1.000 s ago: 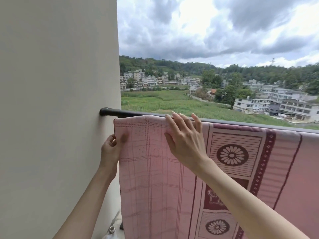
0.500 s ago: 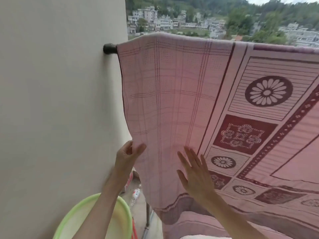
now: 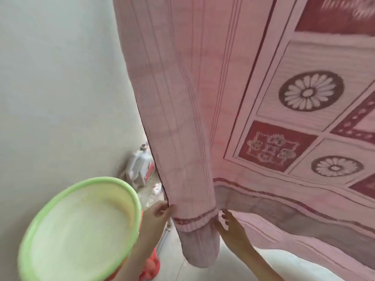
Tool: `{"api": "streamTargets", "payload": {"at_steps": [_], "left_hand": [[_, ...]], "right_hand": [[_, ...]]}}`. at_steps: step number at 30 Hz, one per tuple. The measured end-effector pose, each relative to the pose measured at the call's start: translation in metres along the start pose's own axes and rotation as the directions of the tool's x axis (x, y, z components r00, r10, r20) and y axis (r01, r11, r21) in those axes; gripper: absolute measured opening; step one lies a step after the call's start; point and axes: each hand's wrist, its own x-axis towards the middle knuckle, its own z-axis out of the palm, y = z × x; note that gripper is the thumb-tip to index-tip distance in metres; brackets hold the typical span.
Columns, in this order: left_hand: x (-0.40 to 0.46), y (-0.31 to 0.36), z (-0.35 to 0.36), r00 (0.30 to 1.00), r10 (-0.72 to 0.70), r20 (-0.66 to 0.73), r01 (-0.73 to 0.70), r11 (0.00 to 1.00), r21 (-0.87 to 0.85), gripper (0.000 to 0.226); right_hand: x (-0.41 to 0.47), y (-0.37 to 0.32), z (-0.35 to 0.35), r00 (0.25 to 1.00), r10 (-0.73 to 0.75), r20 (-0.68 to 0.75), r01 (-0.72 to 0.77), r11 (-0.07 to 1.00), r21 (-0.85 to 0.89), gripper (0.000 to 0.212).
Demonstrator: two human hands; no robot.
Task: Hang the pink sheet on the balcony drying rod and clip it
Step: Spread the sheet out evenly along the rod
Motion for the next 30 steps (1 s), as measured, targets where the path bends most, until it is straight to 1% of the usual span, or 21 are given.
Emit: {"api": "streamTargets", "payload": {"at_steps": [1,2,3,4,5,6,7,8,9,11,12,13,15,17,19,20,21,22,25,28,30], "left_hand": [[0.002,-0.017,0.008,1.0,0.019,0.0,-0.019,1.0,-0.006,0.021],[0.006,-0.034,0.015,0.999,0.054,-0.004,-0.054,0.999,-0.006,0.026],[0.01,-0.051,0.022,0.996,0.091,-0.008,-0.091,0.996,0.007,0.032],[0.016,-0.069,0.03,0.991,0.133,-0.009,-0.133,0.991,0.018,0.036],[0.021,-0.087,0.037,0.985,0.17,-0.001,-0.17,0.985,0.014,0.036],[0.025,-0.105,0.043,0.979,0.204,0.009,-0.204,0.979,0.002,0.032],[0.03,-0.124,0.049,0.973,0.231,0.011,-0.231,0.973,-0.013,0.035],[0.035,-0.145,0.054,0.966,0.259,0.0,-0.259,0.965,-0.035,0.047],[0.04,-0.166,0.06,0.96,0.279,-0.021,-0.279,0.958,-0.064,0.059],[0.049,-0.203,0.069,0.951,0.303,-0.06,-0.308,0.944,-0.121,0.067],[0.053,-0.22,0.072,0.949,0.308,-0.062,-0.314,0.936,-0.155,0.064],[0.056,-0.235,0.075,0.949,0.309,-0.055,-0.314,0.929,-0.195,0.057],[0.061,-0.256,0.079,0.946,0.323,-0.04,-0.323,0.914,-0.247,0.04],[0.067,-0.268,0.083,0.935,0.345,-0.079,-0.353,0.898,-0.262,0.033],[0.073,-0.278,0.083,0.919,0.379,-0.111,-0.395,0.882,-0.258,0.028],[0.076,-0.282,0.082,0.912,0.393,-0.117,-0.41,0.878,-0.245,0.025],[0.078,-0.287,0.081,0.909,0.398,-0.122,-0.416,0.878,-0.236,0.022],[0.081,-0.293,0.079,0.911,0.39,-0.133,-0.411,0.882,-0.232,0.02],[0.09,-0.311,0.071,0.928,0.321,-0.19,-0.359,0.906,-0.225,0.021],[0.099,-0.328,0.065,0.936,0.29,-0.2,-0.327,0.926,-0.189,0.021],[0.101,-0.34,0.064,0.942,0.288,-0.173,-0.319,0.927,-0.195,0.03]], "right_hand": [[0.009,0.013,0.012,0.994,0.105,0.013,-0.106,0.98,0.17,0.064],[0.02,0.026,0.025,0.98,0.196,0.047,-0.2,0.922,0.333,0.067],[0.03,0.038,0.036,0.956,0.275,0.106,-0.292,0.834,0.469,0.068],[0.041,0.049,0.047,0.934,0.319,0.161,-0.351,0.741,0.573,0.068],[0.052,0.061,0.058,0.915,0.353,0.197,-0.393,0.665,0.635,0.069],[0.063,0.075,0.071,0.905,0.375,0.2,-0.407,0.625,0.666,0.07],[0.072,0.09,0.082,0.903,0.382,0.197,-0.405,0.607,0.683,0.073],[0.084,0.105,0.093,0.914,0.358,0.192,-0.378,0.577,0.724,0.073],[0.094,0.119,0.102,0.927,0.304,0.221,-0.354,0.511,0.783,0.074],[0.114,0.143,0.114,0.952,0.133,0.275,-0.304,0.325,0.895,0.08],[0.121,0.151,0.117,0.965,0.048,0.256,-0.26,0.25,0.933,0.08],[0.128,0.158,0.118,0.977,-0.025,0.21,-0.201,0.194,0.96,0.072],[0.14,0.165,0.118,0.984,-0.145,0.099,-0.084,0.11,0.99,0.047],[0.147,0.166,0.121,0.963,-0.27,0.025,-0.005,0.073,0.997,0.025],[0.154,0.173,0.13,0.939,-0.343,-0.029,0.047,0.043,0.998,0.008],[0.155,0.175,0.136,0.933,-0.356,-0.051,0.069,0.038,0.997,0.007],[0.157,0.179,0.142,0.93,-0.36,-0.07,0.093,0.047,0.995,0.021],[0.16,0.182,0.147,0.935,-0.345,-0.079,0.107,0.062,0.992,0.029],[0.162,0.19,0.16,0.961,-0.244,-0.132,0.15,0.056,0.987,0.01],[0.166,0.197,0.171,0.97,-0.159,-0.186,0.21,0.147,0.967,0.018],[0.17,0.204,0.178,0.971,-0.127,-0.204,0.225,0.183,0.957,0.017]]}}
